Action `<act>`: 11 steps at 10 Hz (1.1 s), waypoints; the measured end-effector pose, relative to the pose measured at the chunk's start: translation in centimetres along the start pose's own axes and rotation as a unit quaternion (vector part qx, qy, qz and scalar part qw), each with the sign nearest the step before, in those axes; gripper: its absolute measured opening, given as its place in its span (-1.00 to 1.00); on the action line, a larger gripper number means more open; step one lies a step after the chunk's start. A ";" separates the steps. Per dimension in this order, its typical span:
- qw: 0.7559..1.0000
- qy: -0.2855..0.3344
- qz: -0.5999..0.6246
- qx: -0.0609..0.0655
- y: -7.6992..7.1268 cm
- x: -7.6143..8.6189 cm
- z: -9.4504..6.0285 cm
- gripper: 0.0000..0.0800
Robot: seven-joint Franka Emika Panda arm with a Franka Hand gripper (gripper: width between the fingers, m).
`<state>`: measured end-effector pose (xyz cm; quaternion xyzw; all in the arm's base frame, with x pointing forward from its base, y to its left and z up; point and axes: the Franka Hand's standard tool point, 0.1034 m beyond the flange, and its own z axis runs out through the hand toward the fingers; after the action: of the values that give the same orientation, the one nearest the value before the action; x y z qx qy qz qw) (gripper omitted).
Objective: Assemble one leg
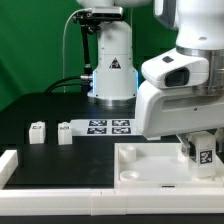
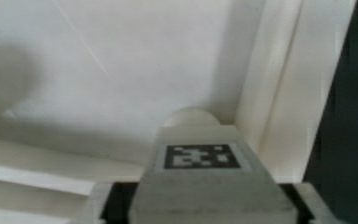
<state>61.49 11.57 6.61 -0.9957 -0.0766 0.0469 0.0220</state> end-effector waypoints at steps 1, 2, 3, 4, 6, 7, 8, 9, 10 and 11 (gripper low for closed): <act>0.998 0.000 0.056 0.000 0.0 0.0 0.0 -0.28; 0.987 0.002 0.162 0.001 -0.1 0.1 -0.1 -0.28; 0.970 0.003 0.242 0.001 -0.4 0.1 -0.1 -0.28; 0.950 0.002 0.312 0.003 -0.6 0.1 0.0 -0.28; 0.887 -0.006 0.462 0.023 -0.1 0.8 0.1 -0.28; 0.853 -0.006 0.522 0.023 -0.2 0.9 0.1 -0.27; 0.821 -0.007 0.570 0.023 -0.4 0.9 0.1 -0.27; 0.800 -0.008 0.599 0.022 -0.6 0.9 0.1 -0.27; 0.804 -0.008 0.594 0.022 -0.5 0.9 0.1 -0.08; 0.816 -0.007 0.578 0.022 -0.5 0.9 0.1 -0.08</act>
Offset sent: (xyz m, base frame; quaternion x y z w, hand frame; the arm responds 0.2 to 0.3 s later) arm -0.0017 -0.0022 0.0029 -0.0327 0.0221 0.3047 0.9516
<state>62.24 12.23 6.42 -0.8555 0.5142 0.0600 0.0121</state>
